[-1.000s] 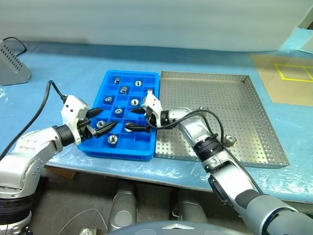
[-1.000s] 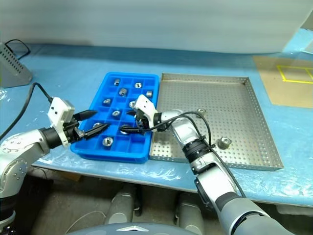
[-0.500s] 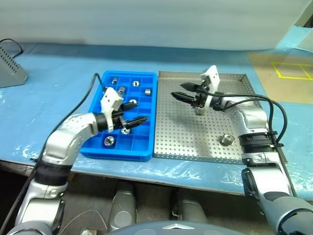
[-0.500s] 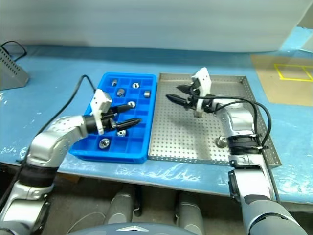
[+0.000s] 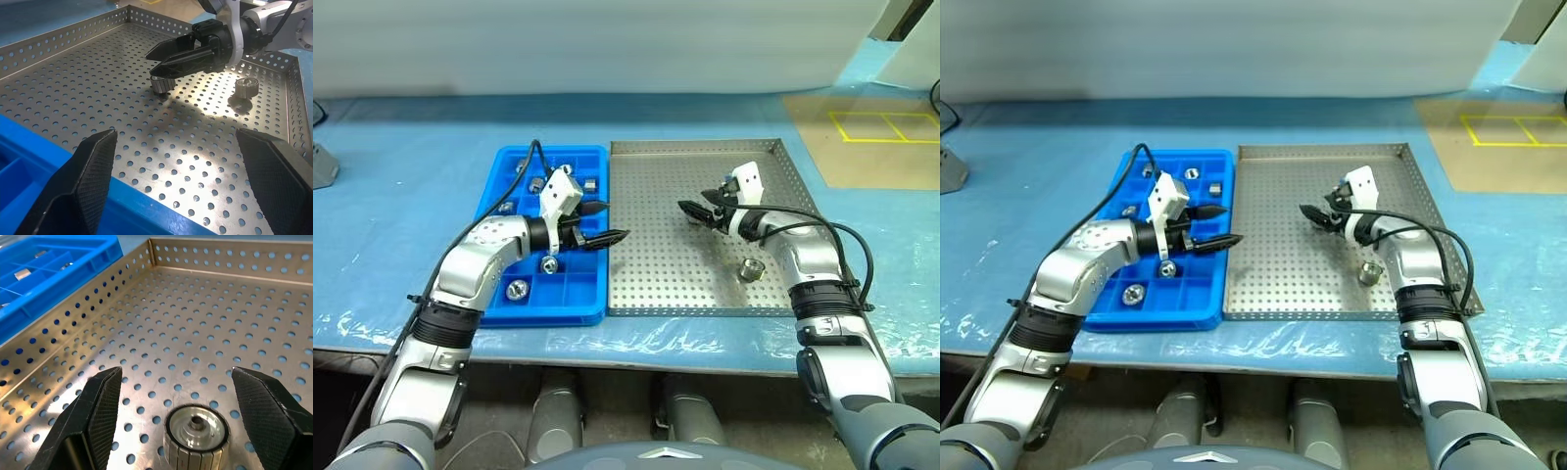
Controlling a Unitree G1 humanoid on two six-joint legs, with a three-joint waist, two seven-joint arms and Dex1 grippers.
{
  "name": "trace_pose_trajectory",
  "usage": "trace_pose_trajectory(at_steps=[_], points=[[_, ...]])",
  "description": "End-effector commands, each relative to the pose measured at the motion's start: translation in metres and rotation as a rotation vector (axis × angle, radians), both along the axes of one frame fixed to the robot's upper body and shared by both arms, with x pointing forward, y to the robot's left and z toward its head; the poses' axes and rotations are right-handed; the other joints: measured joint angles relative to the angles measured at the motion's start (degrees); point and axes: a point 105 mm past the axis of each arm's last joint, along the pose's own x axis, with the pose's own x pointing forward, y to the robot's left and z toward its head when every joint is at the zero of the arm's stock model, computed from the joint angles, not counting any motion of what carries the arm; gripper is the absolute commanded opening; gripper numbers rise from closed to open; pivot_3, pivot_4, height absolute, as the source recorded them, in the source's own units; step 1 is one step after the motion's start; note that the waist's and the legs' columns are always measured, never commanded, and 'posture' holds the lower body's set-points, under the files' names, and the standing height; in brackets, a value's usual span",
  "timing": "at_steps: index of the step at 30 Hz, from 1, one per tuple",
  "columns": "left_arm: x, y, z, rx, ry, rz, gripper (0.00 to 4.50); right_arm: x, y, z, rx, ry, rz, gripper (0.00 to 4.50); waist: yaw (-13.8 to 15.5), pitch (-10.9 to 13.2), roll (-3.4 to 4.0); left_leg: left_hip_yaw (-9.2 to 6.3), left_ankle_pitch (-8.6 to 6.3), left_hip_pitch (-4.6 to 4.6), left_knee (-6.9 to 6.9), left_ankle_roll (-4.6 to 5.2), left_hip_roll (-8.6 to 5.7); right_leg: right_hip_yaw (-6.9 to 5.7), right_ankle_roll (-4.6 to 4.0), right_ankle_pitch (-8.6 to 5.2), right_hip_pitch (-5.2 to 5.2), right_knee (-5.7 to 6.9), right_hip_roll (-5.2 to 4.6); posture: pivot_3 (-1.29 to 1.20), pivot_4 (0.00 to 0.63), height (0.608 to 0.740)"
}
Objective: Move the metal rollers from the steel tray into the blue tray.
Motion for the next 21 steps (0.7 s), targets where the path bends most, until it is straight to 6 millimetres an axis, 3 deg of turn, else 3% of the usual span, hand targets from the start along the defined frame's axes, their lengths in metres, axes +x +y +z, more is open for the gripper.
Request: trace_pose_trajectory(at_steps=[1, 7, 10, 14, 21], points=[[-0.001, 0.001, 0.01, -0.017, -0.045, -0.003, 4.08, 0.0, -0.004, -0.002, 0.004, -0.003, -0.001, 3.65, 0.09, 0.0, 0.0, 0.0, 0.0, 0.0, 0.02, 0.0, 0.0, 0.0, 0.0, 0.0, 0.0, 0.01, 0.0, -0.07, 0.15, 0.74], [0.003, 0.006, 0.006, -0.002, -0.041, 0.032, 4.08, 0.003, -0.007, -0.019, -0.044, 0.02, -0.024, 3.65, 0.06, 0.0, 0.0, 0.0, -0.02, 0.0, 0.05, 0.03, 0.0, 0.0, 0.0, 0.0, 0.02, 0.02, -0.01, -0.06, 0.15, 0.74], [0.002, 0.006, 0.006, 0.001, -0.042, 0.032, 4.08, 0.002, -0.002, -0.019, -0.056, 0.005, 0.007, 3.04, 0.02, 0.0, 0.0, 0.0, -0.03, 0.0, 0.05, 0.05, 0.01, 0.0, 0.0, 0.0, 0.02, 0.02, -0.01, -0.06, 0.15, 0.74], [0.001, 0.007, 0.005, 0.004, -0.042, 0.034, 4.08, 0.006, -0.002, -0.015, -0.067, -0.019, -0.017, 1.72, 0.03, 0.0, 0.0, 0.0, -0.03, 0.01, 0.04, 0.05, 0.01, 0.0, 0.0, 0.0, 0.02, 0.02, 0.0, -0.06, 0.15, 0.74], [-0.003, 0.018, 0.013, -0.034, -0.039, 0.052, 4.08, 0.006, 0.004, -0.003, -0.063, -0.055, 0.011, 1.66, -0.03, 0.0, 0.01, 0.0, -0.03, 0.01, 0.04, 0.05, 0.01, 0.0, 0.0, 0.0, 0.02, 0.02, -0.01, -0.06, 0.15, 0.74]])
